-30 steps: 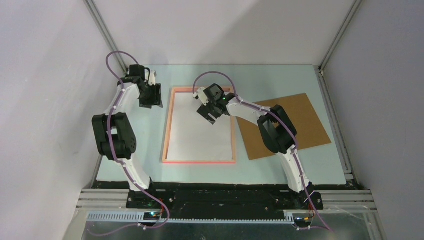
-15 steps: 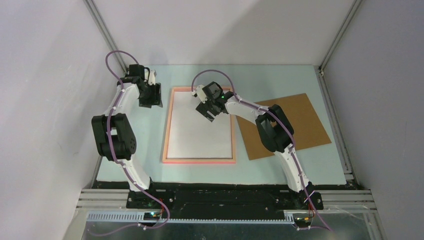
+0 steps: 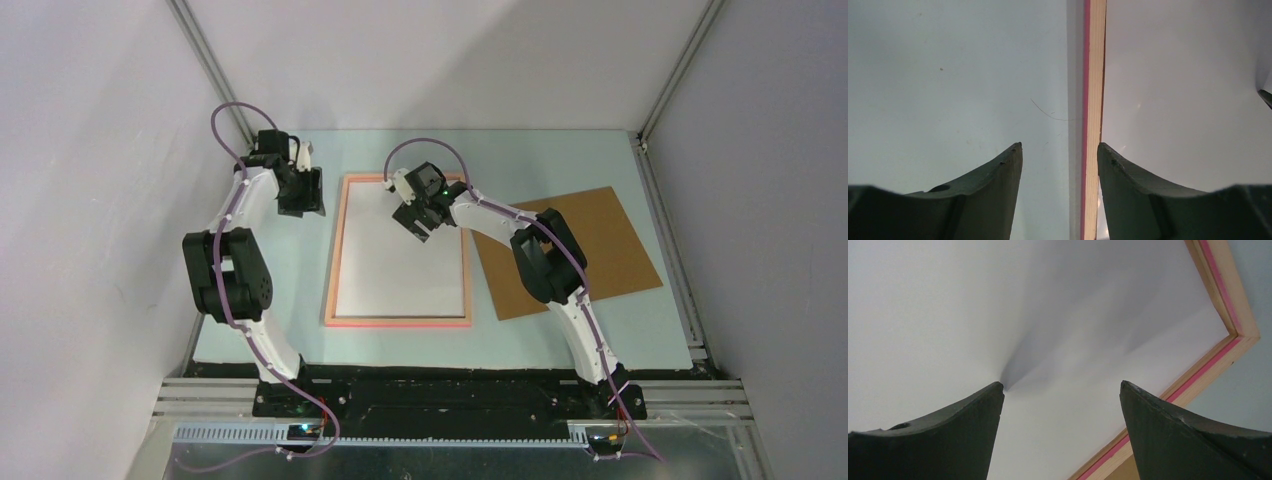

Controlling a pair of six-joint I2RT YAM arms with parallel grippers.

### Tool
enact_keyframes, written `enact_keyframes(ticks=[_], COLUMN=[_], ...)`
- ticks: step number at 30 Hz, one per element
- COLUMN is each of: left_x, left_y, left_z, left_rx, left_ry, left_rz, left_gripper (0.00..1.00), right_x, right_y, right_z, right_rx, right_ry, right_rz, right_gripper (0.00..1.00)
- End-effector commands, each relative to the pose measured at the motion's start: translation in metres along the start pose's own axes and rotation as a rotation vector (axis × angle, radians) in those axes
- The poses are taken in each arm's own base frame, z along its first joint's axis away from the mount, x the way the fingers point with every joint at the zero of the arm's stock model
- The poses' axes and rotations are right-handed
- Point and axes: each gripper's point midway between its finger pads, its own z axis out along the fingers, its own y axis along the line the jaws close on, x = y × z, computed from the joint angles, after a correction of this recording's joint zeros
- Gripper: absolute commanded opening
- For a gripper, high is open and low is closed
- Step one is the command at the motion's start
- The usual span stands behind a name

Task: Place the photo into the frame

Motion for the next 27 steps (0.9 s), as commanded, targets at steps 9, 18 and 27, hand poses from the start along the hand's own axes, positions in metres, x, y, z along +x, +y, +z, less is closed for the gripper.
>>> enact_keyframes(ticks=[9, 18, 27], left_x=[-0.0145, -0.0142, -0.0142], left_y=[-0.0035, -0.0029, -0.0028], left_z=[-0.0221, -0.0236, -0.0244], left_rx=[0.015, 0.012, 0.012], left_ry=[-0.079, -0.081, -0.083], left_rz=[0.028, 0.032, 0.032], left_gripper=[0.62, 0.62, 0.62], right_x=[-0.0061, -0.0085, -0.0128], right_y=[-0.0080, -0.0076, -0.0048], right_z=[-0.0016, 0.0020, 0.0036], right_rx=[0.042, 0.038, 0.032], right_ry=[0.001, 0.002, -0.002], right_rz=[0.054, 0.092, 0.101], right_gripper=[0.90, 0.90, 0.90])
